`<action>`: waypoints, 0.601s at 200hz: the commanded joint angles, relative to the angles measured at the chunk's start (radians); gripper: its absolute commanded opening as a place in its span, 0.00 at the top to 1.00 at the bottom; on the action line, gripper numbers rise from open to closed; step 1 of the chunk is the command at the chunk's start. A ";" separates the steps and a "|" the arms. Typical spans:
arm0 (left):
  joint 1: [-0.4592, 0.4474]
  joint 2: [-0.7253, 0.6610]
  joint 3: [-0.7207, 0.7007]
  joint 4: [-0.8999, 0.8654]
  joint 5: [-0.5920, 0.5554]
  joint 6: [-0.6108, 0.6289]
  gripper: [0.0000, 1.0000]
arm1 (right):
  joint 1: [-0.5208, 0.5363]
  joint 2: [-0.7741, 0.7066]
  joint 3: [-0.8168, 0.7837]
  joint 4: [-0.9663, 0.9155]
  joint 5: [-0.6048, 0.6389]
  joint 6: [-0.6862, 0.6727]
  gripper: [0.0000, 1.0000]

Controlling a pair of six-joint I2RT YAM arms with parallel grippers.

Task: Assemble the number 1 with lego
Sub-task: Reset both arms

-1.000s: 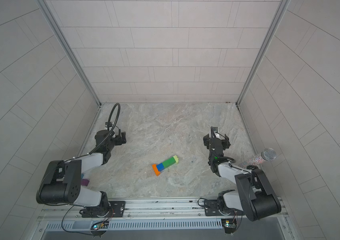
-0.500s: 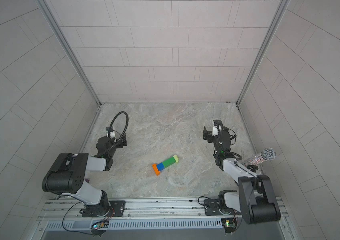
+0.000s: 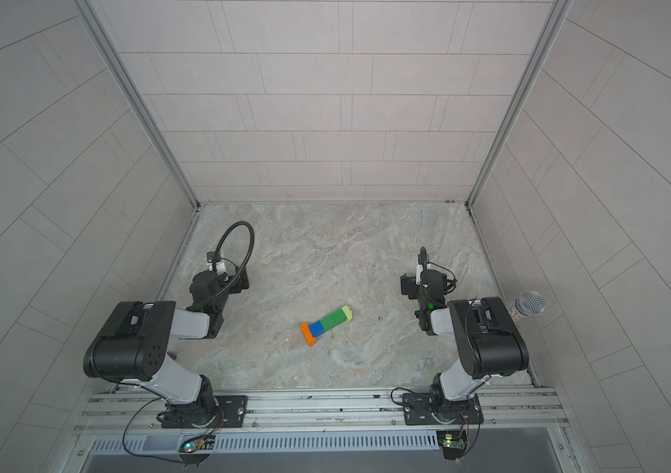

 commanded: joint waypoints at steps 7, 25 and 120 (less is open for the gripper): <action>0.007 -0.001 0.013 0.002 -0.059 -0.030 0.00 | 0.008 -0.016 -0.008 0.104 0.032 -0.005 0.00; 0.006 0.002 0.023 -0.015 -0.033 -0.019 0.00 | 0.007 0.005 0.006 0.114 0.033 0.000 0.00; 0.000 0.026 0.088 -0.116 0.015 0.016 0.00 | 0.008 0.003 0.008 0.107 0.035 0.001 0.00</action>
